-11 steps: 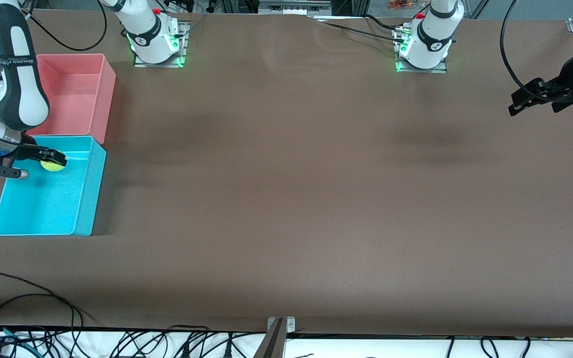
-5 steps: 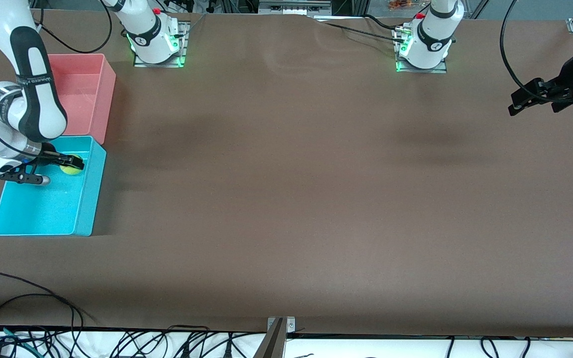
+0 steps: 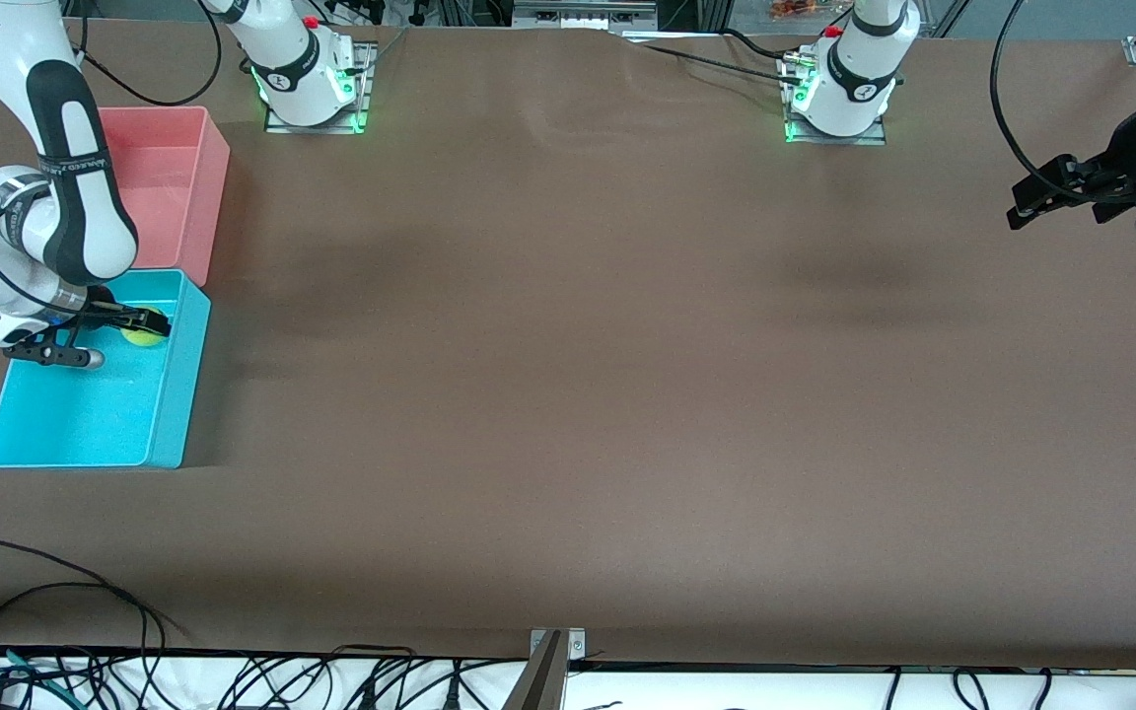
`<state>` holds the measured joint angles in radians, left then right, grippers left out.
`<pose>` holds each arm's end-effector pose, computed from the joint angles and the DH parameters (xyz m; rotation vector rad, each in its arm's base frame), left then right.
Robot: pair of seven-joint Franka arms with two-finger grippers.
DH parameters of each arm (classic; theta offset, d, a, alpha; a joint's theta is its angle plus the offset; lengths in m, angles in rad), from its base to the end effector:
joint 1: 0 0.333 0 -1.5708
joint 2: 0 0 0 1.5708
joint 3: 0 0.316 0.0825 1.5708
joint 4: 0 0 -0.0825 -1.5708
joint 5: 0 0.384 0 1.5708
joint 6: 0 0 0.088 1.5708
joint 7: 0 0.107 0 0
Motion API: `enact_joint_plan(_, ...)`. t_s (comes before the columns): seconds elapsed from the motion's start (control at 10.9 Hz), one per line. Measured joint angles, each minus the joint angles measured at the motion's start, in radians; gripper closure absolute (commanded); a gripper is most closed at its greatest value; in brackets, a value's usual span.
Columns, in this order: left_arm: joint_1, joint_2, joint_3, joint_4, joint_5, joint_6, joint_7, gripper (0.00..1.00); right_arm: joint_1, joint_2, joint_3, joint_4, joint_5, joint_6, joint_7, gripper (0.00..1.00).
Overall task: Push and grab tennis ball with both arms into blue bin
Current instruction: 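Lower the ball into the cyan bin and open the right gripper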
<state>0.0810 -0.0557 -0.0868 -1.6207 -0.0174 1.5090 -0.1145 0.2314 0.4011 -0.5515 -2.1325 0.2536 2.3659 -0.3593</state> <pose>0.5302 -0.0064 0.6260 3.1266 0.1696 -0.0890 0.5345 -0.1739 0.2356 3.1246 -0.1972 -0.1558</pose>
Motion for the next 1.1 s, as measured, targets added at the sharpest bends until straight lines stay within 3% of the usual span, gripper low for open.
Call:
enact_joint_plan(0.73, -0.001, 0.000, -0.004, 0.000, 0.000, 0.000, 0.000, 0.00, 0.001, -0.011, 0.000, 0.027, 0.001, -0.010, 0.000, 0.00)
enact_joint_plan(1.1, -0.001, 0.000, -0.003, 0.000, 0.000, 0.000, 0.000, 0.00, -0.010, -0.035, -0.017, 0.235, 0.001, -0.303, 0.000, 0.00)
